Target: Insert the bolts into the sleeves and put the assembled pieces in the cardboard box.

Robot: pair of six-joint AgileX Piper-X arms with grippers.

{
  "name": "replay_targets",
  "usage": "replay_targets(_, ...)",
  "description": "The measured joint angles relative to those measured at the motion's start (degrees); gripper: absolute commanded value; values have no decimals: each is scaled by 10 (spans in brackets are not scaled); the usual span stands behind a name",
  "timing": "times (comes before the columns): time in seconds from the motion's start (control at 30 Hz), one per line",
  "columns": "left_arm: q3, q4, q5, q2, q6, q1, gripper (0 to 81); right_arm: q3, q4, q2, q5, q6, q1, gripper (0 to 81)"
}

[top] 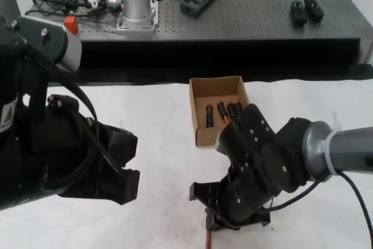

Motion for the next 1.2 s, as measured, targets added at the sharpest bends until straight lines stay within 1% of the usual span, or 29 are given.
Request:
replay_targets(0.13,0,0,1,0,2,0,6,-14,14,-3,-1,-38,0,20)
replay_targets(0.27,0,0,22,0,17,0,6,-14,22,-34,13,-66,0,20)
replay_targets(0.37,0,1,28,0,20,0,6,-19,51,-43,0,-73,0,10)
replay_targets(0.4,0,1,30,0,19,0,6,-19,58,-43,0,-75,0,41)
replay_targets(0.43,0,1,31,0,21,0,6,-19,63,-43,0,-76,0,95)
replay_targets(0.5,0,1,31,0,21,0,6,-19,66,-43,4,-77,0,228)
replay_targets(0.53,0,1,32,0,21,0,6,-19,64,-43,9,-77,0,309)
replay_targets(0.57,0,1,32,0,21,0,6,-19,62,-43,15,-77,0,370)
replay_targets(0.6,0,1,32,0,21,0,6,-19,61,-37,21,-73,0,383)
replay_targets(0.73,0,1,32,0,21,0,6,-19,57,-22,22,-71,0,301)
replay_targets(0.77,0,1,32,0,21,0,6,-19,56,-15,22,-70,0,296)
replay_targets(1.2,0,4,32,0,21,0,6,-22,12,24,21,-56,0,297)
